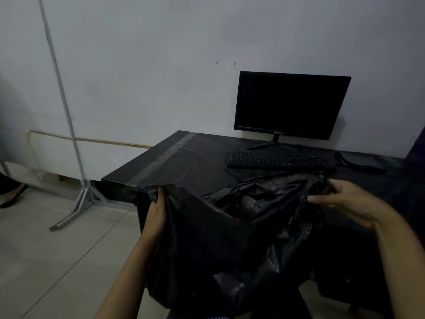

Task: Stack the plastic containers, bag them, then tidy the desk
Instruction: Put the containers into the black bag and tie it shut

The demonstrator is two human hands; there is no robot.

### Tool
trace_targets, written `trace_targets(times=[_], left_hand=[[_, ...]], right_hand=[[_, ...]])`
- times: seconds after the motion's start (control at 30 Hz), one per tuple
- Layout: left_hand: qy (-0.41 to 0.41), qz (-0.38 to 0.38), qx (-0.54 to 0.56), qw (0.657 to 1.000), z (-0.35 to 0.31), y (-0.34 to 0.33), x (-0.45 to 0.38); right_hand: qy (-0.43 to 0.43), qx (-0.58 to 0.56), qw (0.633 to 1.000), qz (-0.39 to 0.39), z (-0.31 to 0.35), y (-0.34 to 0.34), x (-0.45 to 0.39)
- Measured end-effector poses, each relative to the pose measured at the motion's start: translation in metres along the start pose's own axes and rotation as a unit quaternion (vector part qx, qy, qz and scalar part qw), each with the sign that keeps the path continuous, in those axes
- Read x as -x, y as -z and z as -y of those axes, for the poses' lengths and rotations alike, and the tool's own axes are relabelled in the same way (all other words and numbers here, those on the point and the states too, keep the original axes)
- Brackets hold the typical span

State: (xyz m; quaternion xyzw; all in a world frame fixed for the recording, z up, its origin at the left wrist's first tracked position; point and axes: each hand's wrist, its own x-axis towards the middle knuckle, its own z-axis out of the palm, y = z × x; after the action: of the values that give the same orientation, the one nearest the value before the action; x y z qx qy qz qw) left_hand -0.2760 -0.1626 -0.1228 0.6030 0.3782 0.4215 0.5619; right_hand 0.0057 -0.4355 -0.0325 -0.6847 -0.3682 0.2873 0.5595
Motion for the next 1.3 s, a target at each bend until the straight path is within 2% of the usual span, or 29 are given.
trace_targets(times=[0.13, 0.2, 0.3, 0.37, 0.43, 0.53, 0.67, 0.77, 1.0, 1.1, 1.2, 1.3], left_hand=[[-0.002, 0.032, 0.022, 0.999, -0.002, 0.002, 0.004], [-0.006, 0.095, 0.058, 0.994, -0.001, 0.007, 0.004], [-0.02, 0.208, -0.01, 0.978, 0.003, 0.008, 0.0], [-0.034, 0.209, -0.047, 0.976, 0.001, 0.003, 0.004], [-0.039, 0.166, -0.031, 0.985, -0.002, -0.002, 0.008], [-0.044, 0.134, 0.024, 0.99, 0.004, -0.002, 0.005], [-0.05, 0.084, 0.027, 0.995, -0.002, -0.008, 0.011], [-0.037, 0.05, 0.038, 0.997, -0.004, -0.012, 0.013], [0.021, 0.094, 0.017, 0.995, 0.002, -0.007, 0.005], [0.059, 0.108, 0.048, 0.991, 0.005, -0.004, 0.002], [0.084, 0.132, 0.074, 0.985, 0.005, 0.0, 0.003], [0.078, 0.213, 0.089, 0.97, 0.009, 0.003, 0.005]], right_hand=[[0.01, 0.049, 0.997, -0.057, -0.008, -0.012, 0.001], [0.034, 0.041, 0.994, -0.094, -0.008, -0.022, 0.0], [0.08, -0.002, 0.986, -0.147, -0.005, -0.048, 0.0], [0.088, -0.053, 0.98, -0.168, -0.01, -0.062, -0.002], [0.072, -0.099, 0.975, -0.185, -0.011, -0.073, -0.005], [0.042, -0.164, 0.974, -0.148, -0.009, -0.082, -0.01], [0.062, -0.14, 0.988, -0.032, -0.011, -0.086, -0.011], [0.07, -0.09, 0.993, 0.02, -0.014, -0.087, -0.008], [0.095, -0.074, 0.992, -0.048, -0.023, -0.097, -0.014], [0.059, -0.096, 0.992, -0.058, -0.018, -0.105, -0.014], [0.009, -0.164, 0.986, -0.017, -0.014, -0.117, -0.012], [0.02, -0.178, 0.984, 0.009, -0.012, -0.13, -0.011]])
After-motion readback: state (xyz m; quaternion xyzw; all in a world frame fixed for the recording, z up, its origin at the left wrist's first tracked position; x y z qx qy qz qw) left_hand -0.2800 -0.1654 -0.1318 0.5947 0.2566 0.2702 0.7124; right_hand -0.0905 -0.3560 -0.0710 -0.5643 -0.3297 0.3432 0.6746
